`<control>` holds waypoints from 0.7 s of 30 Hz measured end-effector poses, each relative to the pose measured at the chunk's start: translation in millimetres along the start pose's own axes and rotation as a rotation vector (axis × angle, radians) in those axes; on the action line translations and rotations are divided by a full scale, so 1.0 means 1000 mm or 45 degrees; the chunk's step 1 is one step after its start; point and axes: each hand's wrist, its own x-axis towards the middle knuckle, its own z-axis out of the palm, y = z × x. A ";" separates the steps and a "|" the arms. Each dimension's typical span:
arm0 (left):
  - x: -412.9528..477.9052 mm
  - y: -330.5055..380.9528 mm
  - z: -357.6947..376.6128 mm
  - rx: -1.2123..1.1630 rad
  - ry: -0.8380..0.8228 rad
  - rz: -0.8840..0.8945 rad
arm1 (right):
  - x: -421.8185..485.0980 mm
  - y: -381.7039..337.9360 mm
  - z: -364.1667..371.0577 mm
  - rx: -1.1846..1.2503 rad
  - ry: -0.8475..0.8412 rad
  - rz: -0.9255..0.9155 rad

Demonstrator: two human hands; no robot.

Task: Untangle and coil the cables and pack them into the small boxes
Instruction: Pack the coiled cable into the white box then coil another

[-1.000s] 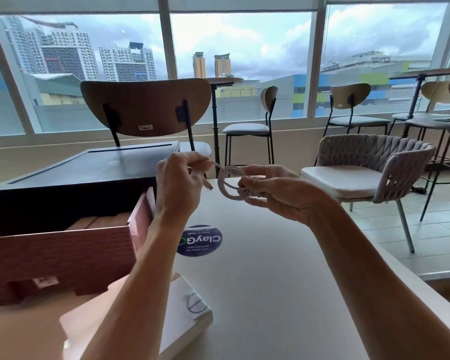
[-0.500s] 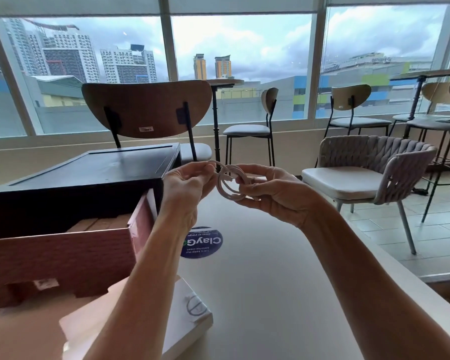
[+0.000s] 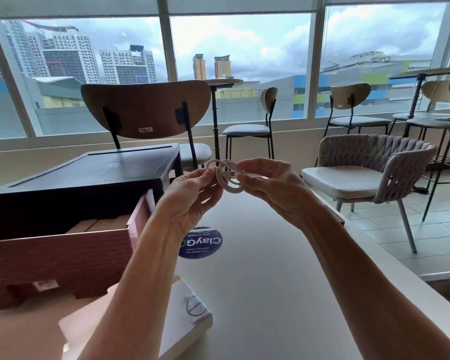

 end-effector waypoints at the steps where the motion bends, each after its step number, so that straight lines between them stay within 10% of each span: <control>1: 0.000 0.000 0.000 -0.006 -0.004 0.004 | 0.001 0.002 0.000 -0.065 0.022 -0.032; 11: 0.002 0.000 0.007 0.305 -0.014 0.202 | -0.002 0.000 0.013 -0.574 0.131 -0.365; 21: 0.006 -0.008 0.013 0.326 0.044 0.182 | -0.001 0.001 0.009 -0.407 0.028 -0.184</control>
